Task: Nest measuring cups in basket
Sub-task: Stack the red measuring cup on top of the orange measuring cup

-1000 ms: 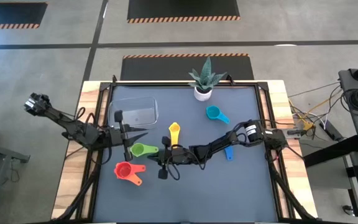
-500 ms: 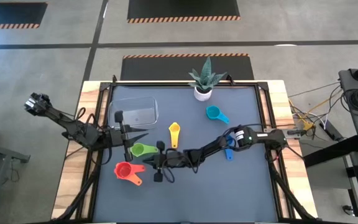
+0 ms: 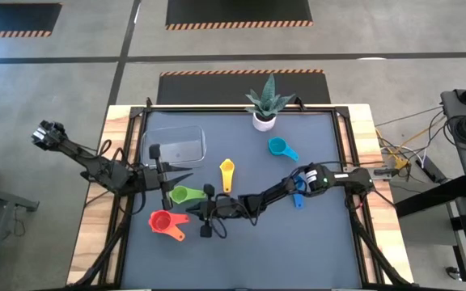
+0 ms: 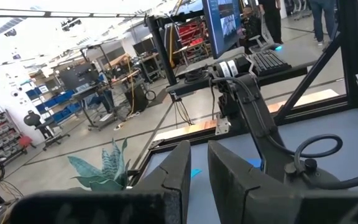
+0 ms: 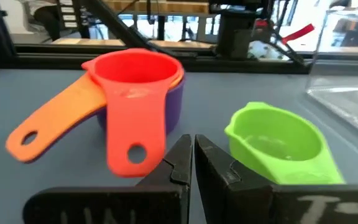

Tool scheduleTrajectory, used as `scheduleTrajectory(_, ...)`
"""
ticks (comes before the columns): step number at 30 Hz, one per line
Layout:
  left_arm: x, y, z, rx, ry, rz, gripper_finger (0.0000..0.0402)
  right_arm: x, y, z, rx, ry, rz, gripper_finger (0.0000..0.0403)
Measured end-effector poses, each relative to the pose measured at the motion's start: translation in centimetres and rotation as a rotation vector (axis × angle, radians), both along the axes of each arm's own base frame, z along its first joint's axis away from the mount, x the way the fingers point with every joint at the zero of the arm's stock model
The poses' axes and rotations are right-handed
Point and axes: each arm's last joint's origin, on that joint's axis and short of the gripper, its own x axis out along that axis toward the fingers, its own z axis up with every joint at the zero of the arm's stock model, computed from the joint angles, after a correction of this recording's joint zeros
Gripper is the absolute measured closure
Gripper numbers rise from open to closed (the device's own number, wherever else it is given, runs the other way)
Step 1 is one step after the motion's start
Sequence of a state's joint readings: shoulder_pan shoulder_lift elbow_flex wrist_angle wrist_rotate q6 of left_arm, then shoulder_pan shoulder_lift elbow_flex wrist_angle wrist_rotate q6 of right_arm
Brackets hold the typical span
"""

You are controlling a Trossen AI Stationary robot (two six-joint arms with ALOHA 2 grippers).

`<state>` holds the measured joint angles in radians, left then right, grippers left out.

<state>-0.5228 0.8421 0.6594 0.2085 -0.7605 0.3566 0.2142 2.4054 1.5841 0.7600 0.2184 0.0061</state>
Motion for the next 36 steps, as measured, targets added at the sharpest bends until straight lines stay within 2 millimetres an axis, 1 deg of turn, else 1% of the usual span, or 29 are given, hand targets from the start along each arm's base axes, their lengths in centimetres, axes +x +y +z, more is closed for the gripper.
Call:
scheduleTrajectory(9, 0.0, 0.0, 0.0, 0.0, 0.001, 0.0, 0.0364, -0.2, 1.0, 0.0, 0.026, 0.001, 0.05, 0.0394)
scheduleTrajectory(17, 0.0, 0.0, 0.0, 0.0, 0.001, 0.0, 0.0364, -0.1, 2.2, 0.6, 0.012, -0.019, 0.076, 0.0394)
scheduleTrajectory(22, 0.0, 0.0, 0.0, 0.0, 0.001, 0.0, 0.0364, -0.1, 2.3, 0.8, 0.034, -0.02, 0.075, 0.0394)
scheduleTrajectory(28, 0.0, 0.0, 0.0, -0.001, 0.001, 0.0, 0.0364, -0.1, 2.2, 0.6, -0.002, -0.002, 0.042, 0.0394)
scheduleTrajectory(33, 0.0, 0.0, 0.0, -0.002, 0.0, -0.001, 0.0364, 0.0, 1.8, 0.4, 0.037, 0.006, 0.035, 0.0394)
scheduleTrajectory(36, 0.0, 0.0, 0.0, 0.0, 0.001, -0.001, 0.0364, -0.1, 2.2, 0.2, 0.037, 0.009, 0.045, 0.0394)
